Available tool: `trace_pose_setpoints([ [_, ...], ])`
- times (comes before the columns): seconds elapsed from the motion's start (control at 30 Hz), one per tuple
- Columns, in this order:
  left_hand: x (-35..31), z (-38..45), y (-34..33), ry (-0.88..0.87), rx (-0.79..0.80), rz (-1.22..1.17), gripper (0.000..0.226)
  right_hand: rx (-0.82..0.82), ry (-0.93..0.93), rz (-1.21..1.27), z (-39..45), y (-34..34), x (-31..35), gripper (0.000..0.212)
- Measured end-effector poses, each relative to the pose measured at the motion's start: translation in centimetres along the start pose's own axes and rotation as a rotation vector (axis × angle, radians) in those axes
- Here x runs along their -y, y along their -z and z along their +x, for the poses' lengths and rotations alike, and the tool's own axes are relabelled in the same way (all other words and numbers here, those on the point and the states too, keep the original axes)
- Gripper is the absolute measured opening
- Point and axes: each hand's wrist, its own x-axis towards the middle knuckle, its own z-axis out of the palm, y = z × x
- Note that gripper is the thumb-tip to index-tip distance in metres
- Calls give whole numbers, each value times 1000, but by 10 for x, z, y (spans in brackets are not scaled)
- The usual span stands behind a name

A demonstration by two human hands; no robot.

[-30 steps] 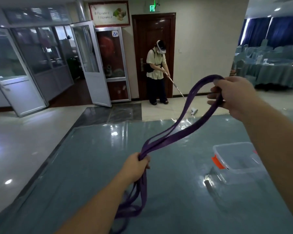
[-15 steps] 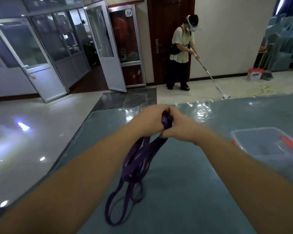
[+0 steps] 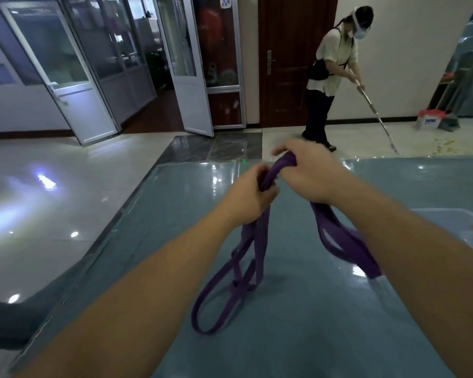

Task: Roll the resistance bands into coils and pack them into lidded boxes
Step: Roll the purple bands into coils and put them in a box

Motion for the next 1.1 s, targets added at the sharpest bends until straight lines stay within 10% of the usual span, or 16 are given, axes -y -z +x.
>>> trace_pose_setpoints([
  [0.23,25,-20,-31,202,169,-215,2,-244,12,156,-6,56,-4,34],
  [0.6,-46,37,44,134,-127,-79,10,-110,-271,166,-40,28,-79,8],
  [1.1,-147,39,10,9,-27,-245,21,-213,-297,501,-49,-48,-71,70],
])
